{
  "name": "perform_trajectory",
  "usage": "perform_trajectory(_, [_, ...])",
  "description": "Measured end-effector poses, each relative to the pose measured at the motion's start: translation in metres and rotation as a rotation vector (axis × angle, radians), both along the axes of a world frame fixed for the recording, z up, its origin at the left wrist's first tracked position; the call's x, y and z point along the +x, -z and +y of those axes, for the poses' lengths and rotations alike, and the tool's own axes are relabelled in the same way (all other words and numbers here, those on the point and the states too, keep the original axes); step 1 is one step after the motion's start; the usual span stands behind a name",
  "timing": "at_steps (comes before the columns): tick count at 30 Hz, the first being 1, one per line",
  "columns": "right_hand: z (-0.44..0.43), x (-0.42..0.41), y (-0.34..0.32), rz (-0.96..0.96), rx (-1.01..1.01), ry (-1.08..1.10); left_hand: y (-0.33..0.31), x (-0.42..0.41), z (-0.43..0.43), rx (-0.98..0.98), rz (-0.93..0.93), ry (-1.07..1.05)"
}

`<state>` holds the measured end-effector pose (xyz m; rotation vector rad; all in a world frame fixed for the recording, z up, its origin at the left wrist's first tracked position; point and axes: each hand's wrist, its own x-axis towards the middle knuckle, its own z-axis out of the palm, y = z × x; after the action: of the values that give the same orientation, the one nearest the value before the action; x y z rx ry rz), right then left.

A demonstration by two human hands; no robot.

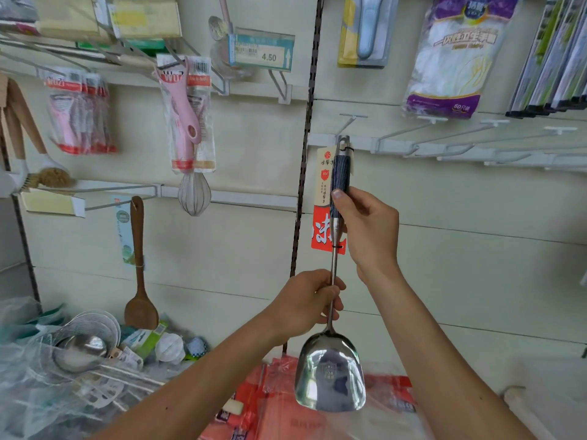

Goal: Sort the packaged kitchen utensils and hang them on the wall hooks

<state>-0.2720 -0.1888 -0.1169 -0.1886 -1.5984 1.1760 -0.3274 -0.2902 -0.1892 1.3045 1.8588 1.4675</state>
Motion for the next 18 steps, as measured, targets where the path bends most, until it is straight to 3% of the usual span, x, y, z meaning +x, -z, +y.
perform_trajectory(18, [0.0000, 0.0017, -0.0010, -0.019, -0.008, 0.041, -0.0041, 0.0008, -0.0061, -0.037, 0.015, 0.004])
